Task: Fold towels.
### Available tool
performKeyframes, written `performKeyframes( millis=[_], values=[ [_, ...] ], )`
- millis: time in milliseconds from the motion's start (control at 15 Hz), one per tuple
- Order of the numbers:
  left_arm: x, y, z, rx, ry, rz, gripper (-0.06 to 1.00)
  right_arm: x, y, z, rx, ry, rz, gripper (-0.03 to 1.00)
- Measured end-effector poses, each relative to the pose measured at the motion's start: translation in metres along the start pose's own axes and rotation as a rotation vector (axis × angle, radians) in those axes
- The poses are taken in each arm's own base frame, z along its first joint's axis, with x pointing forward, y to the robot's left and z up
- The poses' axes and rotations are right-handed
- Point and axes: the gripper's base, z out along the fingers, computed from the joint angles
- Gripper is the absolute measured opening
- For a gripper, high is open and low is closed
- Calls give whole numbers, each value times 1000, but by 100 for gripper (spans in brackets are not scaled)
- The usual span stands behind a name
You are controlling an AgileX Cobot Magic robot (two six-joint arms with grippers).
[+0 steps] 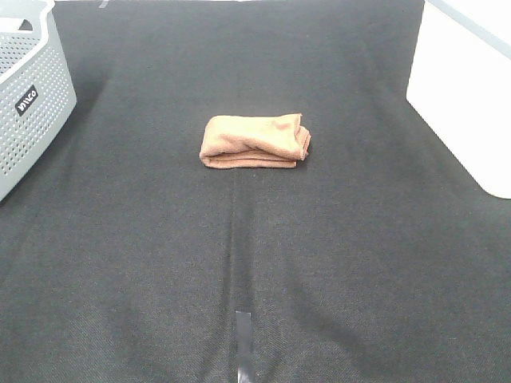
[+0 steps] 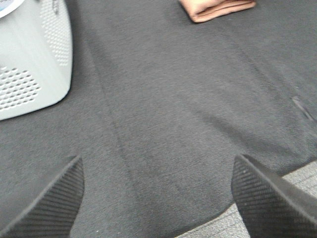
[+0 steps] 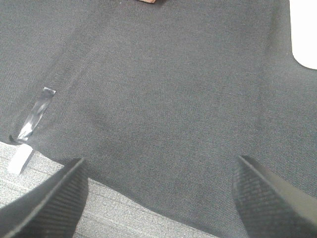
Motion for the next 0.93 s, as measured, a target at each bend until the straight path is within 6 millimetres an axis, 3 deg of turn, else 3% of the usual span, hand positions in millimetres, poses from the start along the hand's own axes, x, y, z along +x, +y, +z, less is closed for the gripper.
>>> performKeyframes(
  millis=[467,933],
  values=[
    [0,0,0,2,-1,0,78,0,0,0,6,0,6,76],
    [5,-3,-9,-155,-76,-67,78,6,0,-10,139,-82,94,76]
  ],
)
